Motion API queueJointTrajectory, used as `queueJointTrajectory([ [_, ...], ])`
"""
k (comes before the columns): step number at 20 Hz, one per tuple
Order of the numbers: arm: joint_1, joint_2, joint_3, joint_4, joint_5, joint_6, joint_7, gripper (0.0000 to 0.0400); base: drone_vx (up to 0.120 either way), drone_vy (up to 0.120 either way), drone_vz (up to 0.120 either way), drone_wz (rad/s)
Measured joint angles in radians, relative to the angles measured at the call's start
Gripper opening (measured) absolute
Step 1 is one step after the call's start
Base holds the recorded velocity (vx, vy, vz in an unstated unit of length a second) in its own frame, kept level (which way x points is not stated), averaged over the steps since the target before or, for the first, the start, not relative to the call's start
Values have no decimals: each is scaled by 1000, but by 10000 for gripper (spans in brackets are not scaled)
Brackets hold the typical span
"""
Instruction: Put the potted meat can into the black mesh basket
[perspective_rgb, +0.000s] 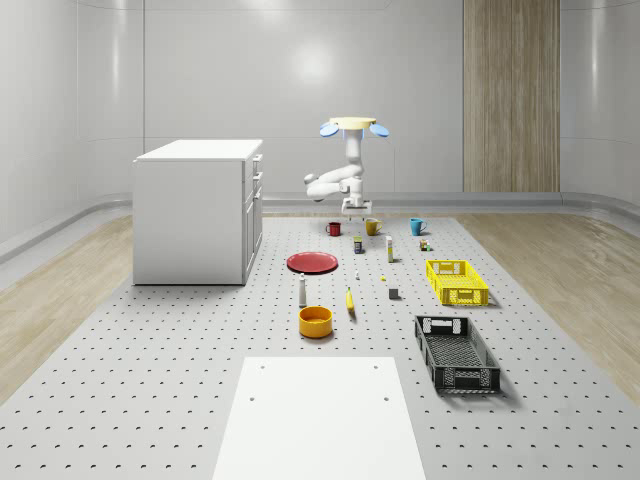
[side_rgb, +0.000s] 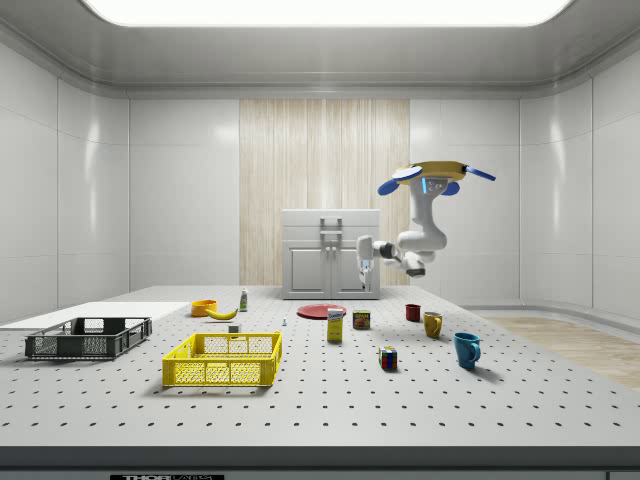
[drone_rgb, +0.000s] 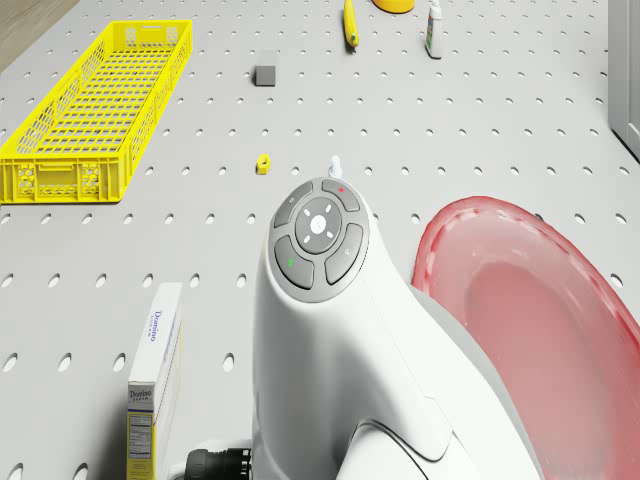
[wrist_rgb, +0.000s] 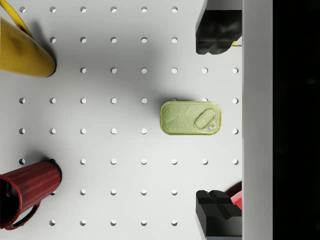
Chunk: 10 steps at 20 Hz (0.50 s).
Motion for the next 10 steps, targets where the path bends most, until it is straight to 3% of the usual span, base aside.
queueJointTrajectory([
  [10,-14,-45,13,3,23,42,13,400,8,0,-120,0],
])
